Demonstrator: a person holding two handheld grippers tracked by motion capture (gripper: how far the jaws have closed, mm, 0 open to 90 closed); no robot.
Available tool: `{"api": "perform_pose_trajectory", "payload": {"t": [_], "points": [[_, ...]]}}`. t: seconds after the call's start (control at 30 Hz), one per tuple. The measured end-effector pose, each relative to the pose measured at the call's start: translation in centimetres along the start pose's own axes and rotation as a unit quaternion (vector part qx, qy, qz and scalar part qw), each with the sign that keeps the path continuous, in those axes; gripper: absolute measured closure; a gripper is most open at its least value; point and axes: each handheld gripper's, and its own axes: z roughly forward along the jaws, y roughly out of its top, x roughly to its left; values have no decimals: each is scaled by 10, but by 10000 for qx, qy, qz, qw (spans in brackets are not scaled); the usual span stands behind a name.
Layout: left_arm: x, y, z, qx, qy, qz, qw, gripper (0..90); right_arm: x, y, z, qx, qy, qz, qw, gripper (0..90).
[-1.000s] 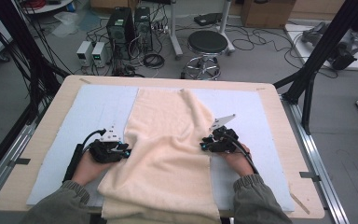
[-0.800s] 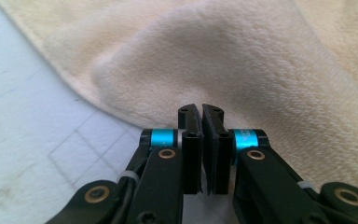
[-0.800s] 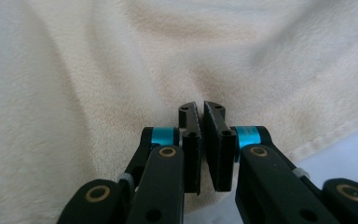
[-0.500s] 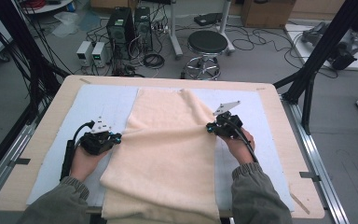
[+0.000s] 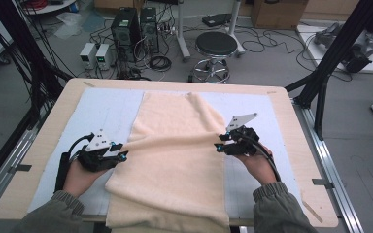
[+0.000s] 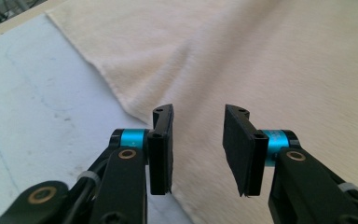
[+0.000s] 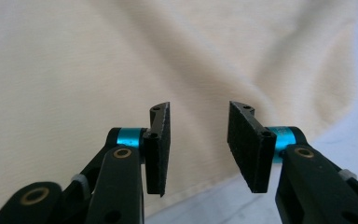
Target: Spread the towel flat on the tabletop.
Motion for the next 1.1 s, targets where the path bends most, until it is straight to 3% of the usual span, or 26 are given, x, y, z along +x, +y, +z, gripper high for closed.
{"api": "perform_pose_trajectory", "payload": {"t": [0.07, 0.13, 0.3, 0.37, 0.43, 0.5, 0.57, 0.63, 0.67, 0.8, 0.83, 0.9, 1.0, 1.1], "points": [[-6, -4, -2, 22, -126, 105, 9999, 606, 16, 0, -5, -174, 53, -190, 9997, 591], [-12, -9, 1, 122, -228, 184, 9995, 580, 28, -5, -4, -123, 219, -268, 9993, 578], [-16, -25, 18, 675, -582, 265, 9957, 553, 49, -26, 11, -23, 574, -297, 9979, 547], [-15, -27, 21, 633, -753, 190, 9950, 604, 55, -32, 19, 85, 765, -273, 9967, 532], [-14, -26, 21, 635, -810, 247, 9944, 715, 59, -35, 28, 258, 902, -352, 9950, 538], [-17, -24, 23, 692, -807, 307, 9939, 801, 61, -36, 36, 456, 966, -477, 9931, 591], [-18, -19, 26, 740, -679, 351, 9943, 850, 57, -34, 37, 416, 1212, -483, 9906, 837], [-17, -14, 31, 721, -551, 311, 9954, 857, 53, -32, 39, 475, 1400, -447, 9880, 854], [-16, -12, 34, 697, -477, 236, 9961, 859, 52, -30, 39, 501, 1354, -492, 9883, 855], [-4, 4, 42, 447, -50, 32, 9990, 862, 40, -21, 34, 403, 740, -559, 9949, 856], [-1, 8, 43, 315, 27, -74, 9995, 862, 32, -19, 31, 348, 512, -412, 9972, 855], [3, 15, 48, 243, 53, -230, 9994, 859, 17, -17, 30, 218, 318, -161, 9991, 840], [5, 20, 49, 131, 149, -276, 9994, 788, 7, -15, 33, 195, 169, 32, 9997, 720], [6, 18, 40, 108, 133, -295, 9994, 681, 12, -14, 28, 62, 217, 8, 9997, 654]]}}
